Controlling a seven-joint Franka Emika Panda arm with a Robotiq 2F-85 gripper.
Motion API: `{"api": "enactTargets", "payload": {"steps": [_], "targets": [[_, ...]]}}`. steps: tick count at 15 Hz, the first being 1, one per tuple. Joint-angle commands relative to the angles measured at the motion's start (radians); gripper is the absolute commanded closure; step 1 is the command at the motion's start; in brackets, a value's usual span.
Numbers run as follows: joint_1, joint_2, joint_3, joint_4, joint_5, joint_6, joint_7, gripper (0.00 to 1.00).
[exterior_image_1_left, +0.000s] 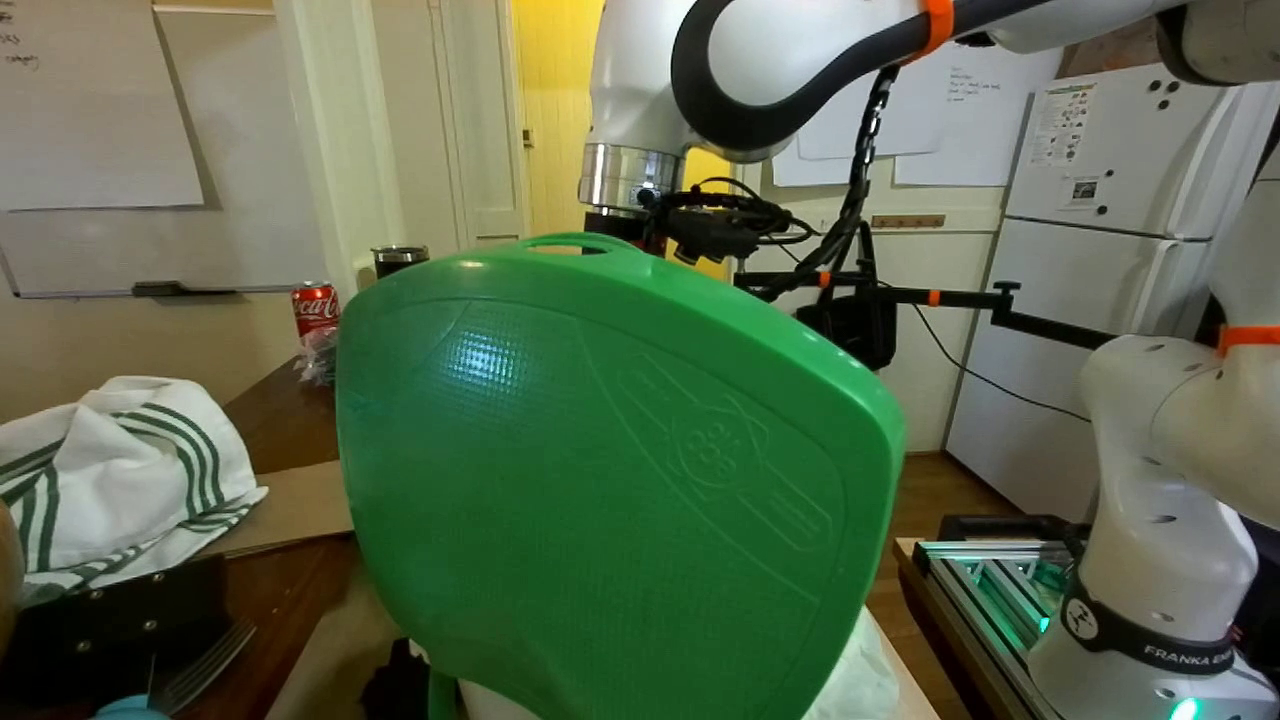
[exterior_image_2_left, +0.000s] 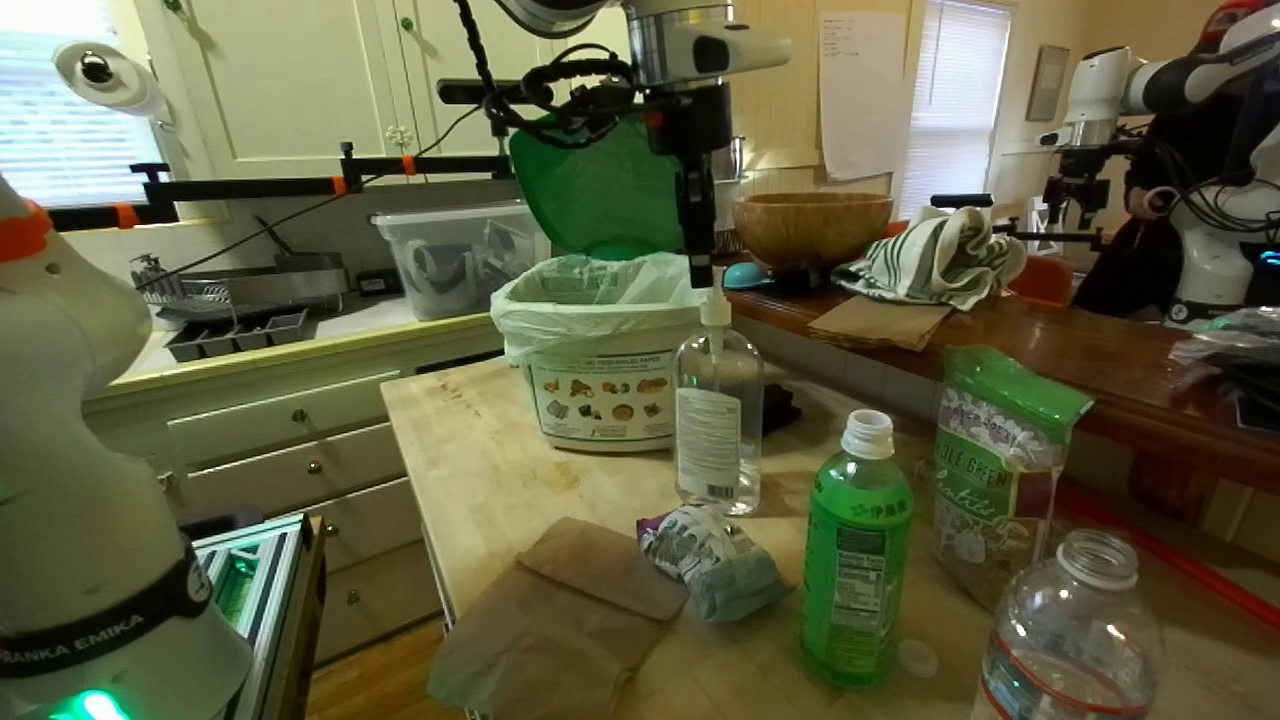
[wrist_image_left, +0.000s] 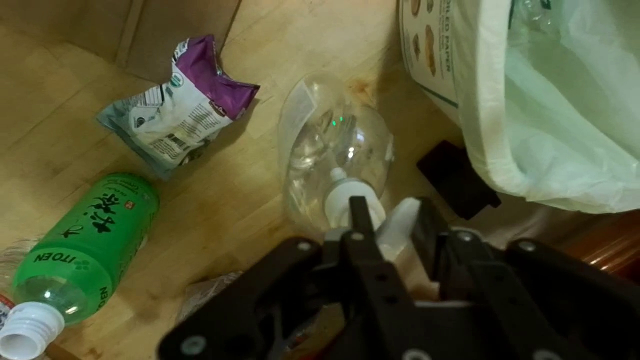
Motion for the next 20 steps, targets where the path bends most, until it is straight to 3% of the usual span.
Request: {"api": "enactTargets", "payload": {"steps": [1, 20], "targets": [[0.001, -0.038, 0.002, -0.040, -0.007, -0.009, -0.001, 0.99], [0.012, -0.261, -0.002, -0.216, 0.000, -0.116, -0.176, 0.96]]}}
